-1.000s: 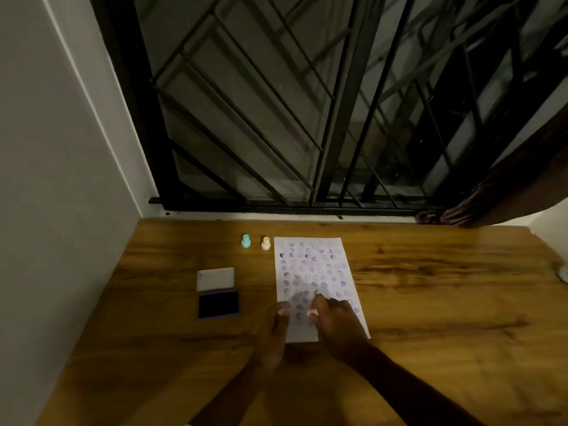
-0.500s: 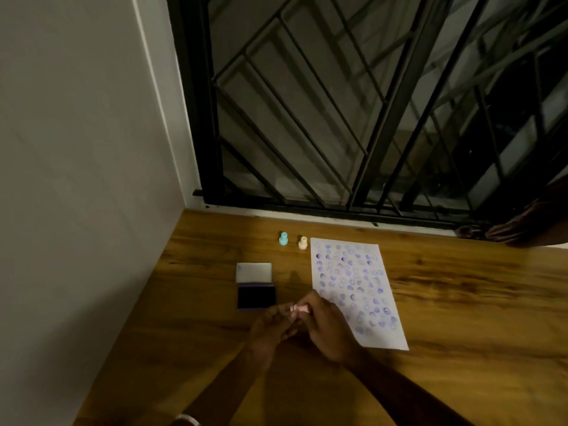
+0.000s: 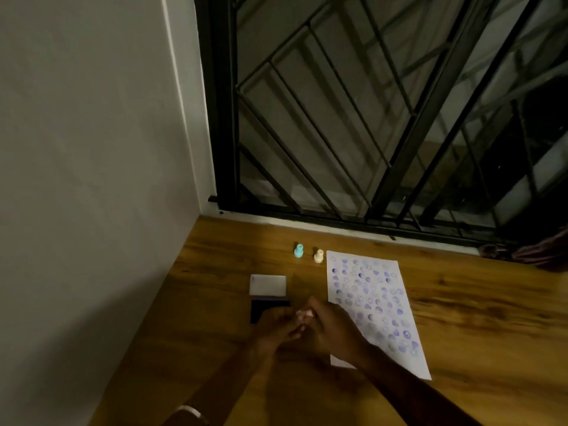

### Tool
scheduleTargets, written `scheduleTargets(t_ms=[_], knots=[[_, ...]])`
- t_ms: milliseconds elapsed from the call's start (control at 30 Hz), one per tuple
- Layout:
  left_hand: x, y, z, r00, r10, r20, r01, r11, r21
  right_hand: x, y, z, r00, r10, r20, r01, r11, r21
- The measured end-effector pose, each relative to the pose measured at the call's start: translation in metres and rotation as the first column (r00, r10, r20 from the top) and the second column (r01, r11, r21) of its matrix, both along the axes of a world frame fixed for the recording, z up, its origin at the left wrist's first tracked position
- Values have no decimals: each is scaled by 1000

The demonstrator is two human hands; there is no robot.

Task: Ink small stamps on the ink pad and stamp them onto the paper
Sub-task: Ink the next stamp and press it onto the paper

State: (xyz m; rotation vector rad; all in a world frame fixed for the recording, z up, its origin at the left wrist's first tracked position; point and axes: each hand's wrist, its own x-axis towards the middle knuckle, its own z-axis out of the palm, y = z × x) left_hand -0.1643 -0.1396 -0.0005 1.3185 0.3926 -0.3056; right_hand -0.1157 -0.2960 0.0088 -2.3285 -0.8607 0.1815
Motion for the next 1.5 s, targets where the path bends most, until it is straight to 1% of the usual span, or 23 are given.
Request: scheduleTargets(t_ms=[67,133,200,267,400,533,600,800,900,1033,1133,1233,1300,1367,1433,1500], knots=[[13,0,2,997,-39,60,32,993,113,12,-1,2,1000,-11,30,12,998,-57],[28,4,0,990,-19,139,-18,965,263,26,-3,6,996,-18,86,27,993,-112],[44,12,-5,975,25,220,-124,887,444,44,-4,10,991,-13,131,32,989,-145],[62,22,-10,959,22,283,-180,819,545,64,-2,15,983,-8,182,39,985,-168],[100,31,-6,954,-41,296,-160,767,621,104,13,24,944,-22,328,129,943,-308],[136,29,1,933,-73,353,-173,768,616,140,30,24,924,-10,381,162,915,-370],[150,29,0,923,-109,369,-180,725,665,154,36,20,919,-7,395,192,881,-431],[183,24,-10,938,-213,274,-114,556,823,179,42,-1,916,24,402,217,811,-543],[192,21,-21,950,-218,226,-80,528,846,185,43,-9,917,58,395,207,777,-595],[198,19,-30,951,-216,223,-75,537,840,188,41,-16,917,61,394,192,798,-572],[197,20,-29,945,-203,258,-110,544,832,186,41,-15,930,26,366,191,817,-543],[187,22,-22,939,-110,324,-189,624,758,178,38,-12,924,-1,383,217,825,-521],[175,21,-16,927,-50,372,-244,673,698,167,37,-6,899,-45,436,247,873,-420],[160,19,-14,922,-38,385,-244,715,655,151,39,2,891,-93,444,236,931,-278],[142,17,-15,908,-101,407,-210,729,651,131,41,10,927,-108,358,179,969,-171],[122,15,-14,885,-177,431,-191,707,681,111,39,13,967,-101,233,131,984,-117]])
